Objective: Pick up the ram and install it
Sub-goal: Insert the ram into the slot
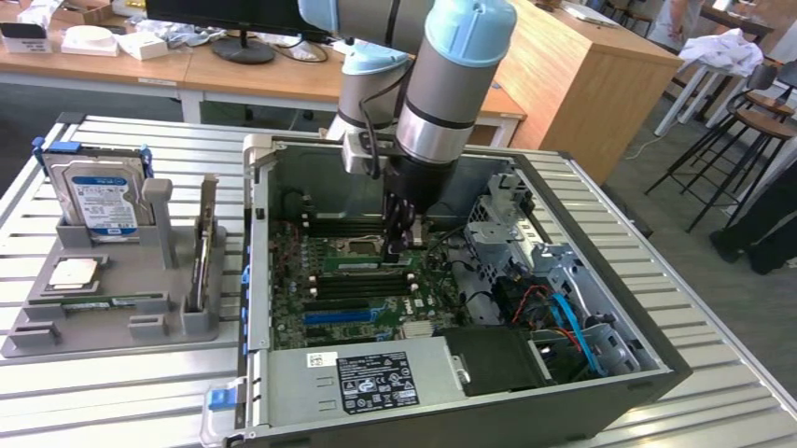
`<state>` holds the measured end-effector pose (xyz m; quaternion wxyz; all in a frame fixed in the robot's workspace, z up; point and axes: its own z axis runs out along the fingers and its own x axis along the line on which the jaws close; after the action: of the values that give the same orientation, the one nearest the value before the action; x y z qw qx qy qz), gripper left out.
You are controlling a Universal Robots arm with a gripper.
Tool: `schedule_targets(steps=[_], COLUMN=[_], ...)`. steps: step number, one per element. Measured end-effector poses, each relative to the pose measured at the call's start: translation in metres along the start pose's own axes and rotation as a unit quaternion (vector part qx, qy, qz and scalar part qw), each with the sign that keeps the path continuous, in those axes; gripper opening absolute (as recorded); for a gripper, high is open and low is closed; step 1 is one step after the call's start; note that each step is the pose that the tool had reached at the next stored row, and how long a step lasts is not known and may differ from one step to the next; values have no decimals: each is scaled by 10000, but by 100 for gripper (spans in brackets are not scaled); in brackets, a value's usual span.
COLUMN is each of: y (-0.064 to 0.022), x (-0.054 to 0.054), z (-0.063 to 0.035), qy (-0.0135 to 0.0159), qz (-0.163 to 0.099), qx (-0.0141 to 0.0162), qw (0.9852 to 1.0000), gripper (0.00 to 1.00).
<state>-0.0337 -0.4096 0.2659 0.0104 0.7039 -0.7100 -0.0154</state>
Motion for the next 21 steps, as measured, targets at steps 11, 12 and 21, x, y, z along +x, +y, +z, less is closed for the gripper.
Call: schedule_targets(steps=[11, 12, 21], y=[-2, -2, -2], x=[1, 1, 12], z=[58, 58, 66], qy=[1, 1, -1], qz=[0, 0, 0], qx=[0, 0, 0], qw=[10000, 10000, 10000], gripper=[11, 11, 11])
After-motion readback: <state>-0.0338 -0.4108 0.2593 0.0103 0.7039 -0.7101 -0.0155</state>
